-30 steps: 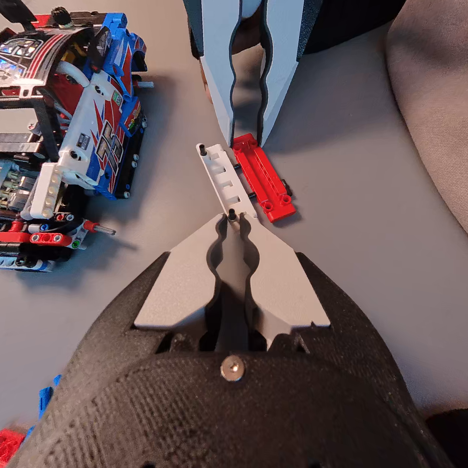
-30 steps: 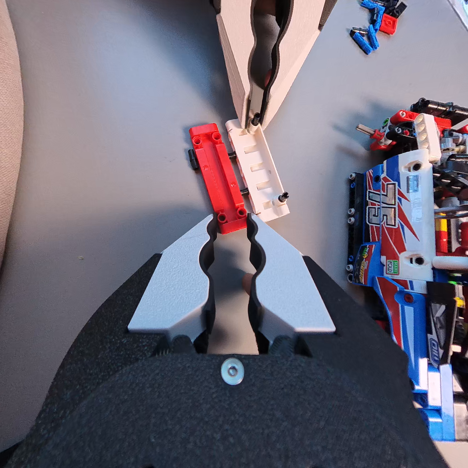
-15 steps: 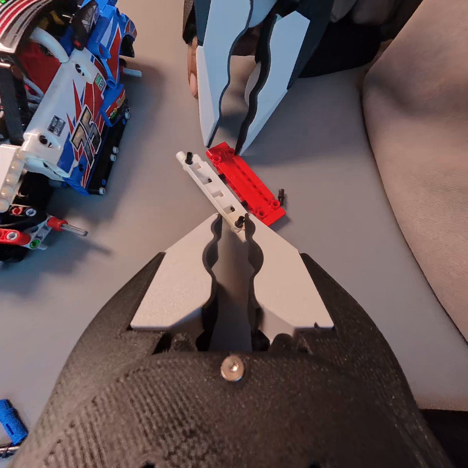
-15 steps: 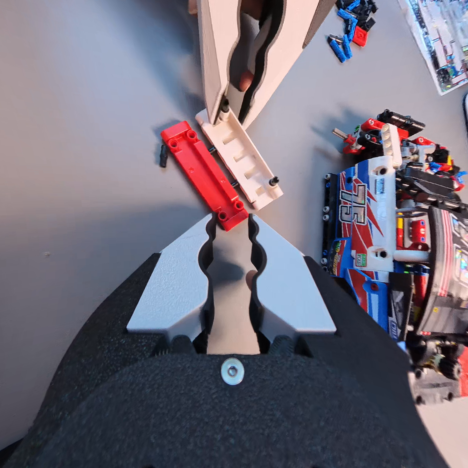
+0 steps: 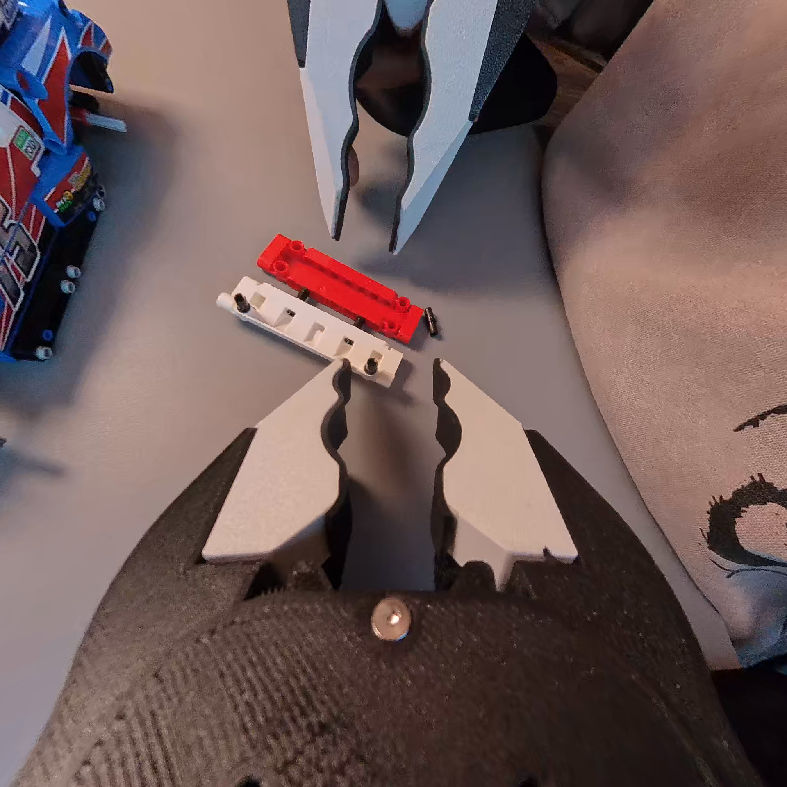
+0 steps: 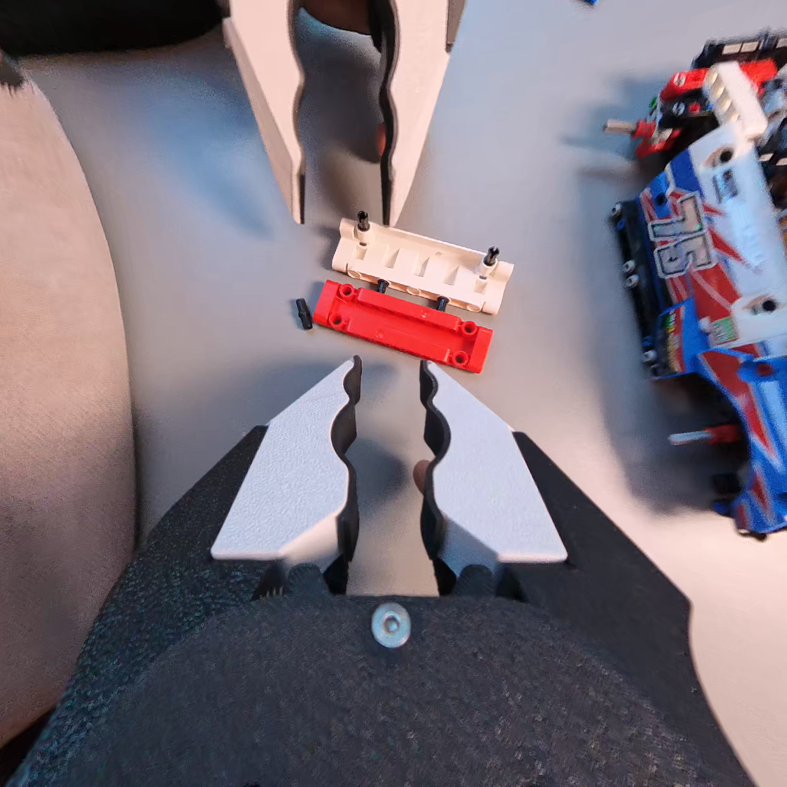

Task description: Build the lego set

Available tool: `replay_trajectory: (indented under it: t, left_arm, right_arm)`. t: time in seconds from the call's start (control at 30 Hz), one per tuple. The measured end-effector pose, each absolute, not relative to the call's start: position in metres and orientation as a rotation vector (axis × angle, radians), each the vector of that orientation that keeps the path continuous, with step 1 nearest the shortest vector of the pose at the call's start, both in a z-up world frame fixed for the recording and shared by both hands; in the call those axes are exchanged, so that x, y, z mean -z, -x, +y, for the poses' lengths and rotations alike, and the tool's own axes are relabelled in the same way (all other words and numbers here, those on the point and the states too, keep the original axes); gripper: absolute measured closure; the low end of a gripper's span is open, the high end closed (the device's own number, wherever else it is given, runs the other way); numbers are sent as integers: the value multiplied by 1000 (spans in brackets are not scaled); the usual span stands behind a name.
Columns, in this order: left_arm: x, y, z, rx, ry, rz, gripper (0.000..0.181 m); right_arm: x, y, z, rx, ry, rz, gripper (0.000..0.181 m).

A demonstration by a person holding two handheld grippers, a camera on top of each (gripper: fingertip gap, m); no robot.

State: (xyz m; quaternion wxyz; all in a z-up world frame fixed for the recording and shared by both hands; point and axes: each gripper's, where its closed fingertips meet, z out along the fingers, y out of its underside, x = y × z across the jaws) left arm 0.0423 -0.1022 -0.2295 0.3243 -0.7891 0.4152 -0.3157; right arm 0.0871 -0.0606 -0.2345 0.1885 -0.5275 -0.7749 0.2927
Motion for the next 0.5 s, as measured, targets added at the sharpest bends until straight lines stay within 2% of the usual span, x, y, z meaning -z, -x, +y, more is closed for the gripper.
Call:
replay_trajectory:
  t: [0.03,0.27,0.5]
  left_arm:
    - [229,-42,-105,855,2066,1094,144]
    - [227,-25,-82,955,2161,833,146]
    - [232,-38,-67,925,2255,689,162]
  right_arm:
    - [236,-86,-63,-847,1544,-2155,157]
    - [239,-82,-61,-964,1868,-1997,156]
    - [243,-71,-57,-956,1929,-1935,162]
